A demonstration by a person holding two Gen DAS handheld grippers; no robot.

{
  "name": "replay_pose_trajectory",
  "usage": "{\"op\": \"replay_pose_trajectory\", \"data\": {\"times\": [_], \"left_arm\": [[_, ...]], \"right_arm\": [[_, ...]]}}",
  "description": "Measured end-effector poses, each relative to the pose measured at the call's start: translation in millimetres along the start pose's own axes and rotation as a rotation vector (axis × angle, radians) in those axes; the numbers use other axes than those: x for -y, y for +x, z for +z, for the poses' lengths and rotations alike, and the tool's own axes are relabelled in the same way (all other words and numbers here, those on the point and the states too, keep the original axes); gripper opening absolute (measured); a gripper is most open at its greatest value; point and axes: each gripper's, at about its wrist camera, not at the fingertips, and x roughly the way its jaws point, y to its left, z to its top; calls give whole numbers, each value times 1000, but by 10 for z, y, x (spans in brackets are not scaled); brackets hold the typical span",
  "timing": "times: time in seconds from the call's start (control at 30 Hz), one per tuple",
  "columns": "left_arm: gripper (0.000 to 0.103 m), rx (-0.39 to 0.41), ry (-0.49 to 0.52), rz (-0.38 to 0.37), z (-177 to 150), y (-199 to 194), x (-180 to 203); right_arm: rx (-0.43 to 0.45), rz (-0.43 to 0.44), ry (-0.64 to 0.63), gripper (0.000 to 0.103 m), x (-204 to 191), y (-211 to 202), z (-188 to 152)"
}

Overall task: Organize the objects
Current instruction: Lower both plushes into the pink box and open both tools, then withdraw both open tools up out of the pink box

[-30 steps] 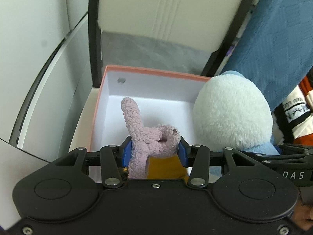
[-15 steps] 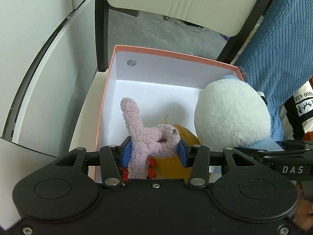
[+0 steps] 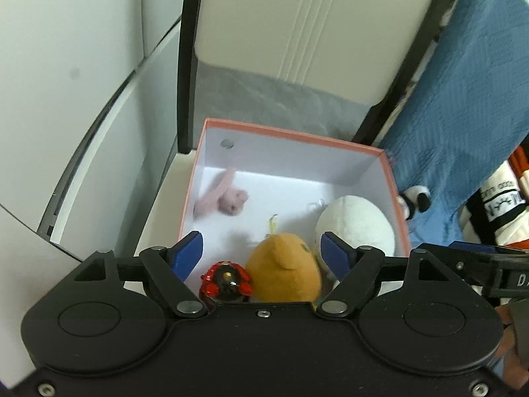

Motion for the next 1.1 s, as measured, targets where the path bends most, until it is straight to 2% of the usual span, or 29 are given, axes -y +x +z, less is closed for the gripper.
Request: {"op": "replay_pose_trajectory", "data": {"times": [0.2, 0.23, 0.4, 0.47, 0.67, 1.1], "left_arm": [[81, 66, 4, -22, -82, -420, 230], [86, 75, 3, -26, -111, -495, 262], [92, 119, 22, -31, -254, -806, 501], [98, 138, 24, -39, -319, -911, 582], [98, 179, 39, -65, -562, -1173, 857], [98, 233, 94, -131, -1132, -1485, 1458]], "right_arm": [[81, 14, -34, 103, -41, -439, -73], [96, 15, -38, 103, -38, -521, -92], [155, 9, -56, 103, 8, -821, -205], [175, 5, -60, 103, 45, -934, -268], [247, -20, -64, 103, 208, -1294, -518], [341, -71, -53, 103, 673, -1799, -1116]]}}
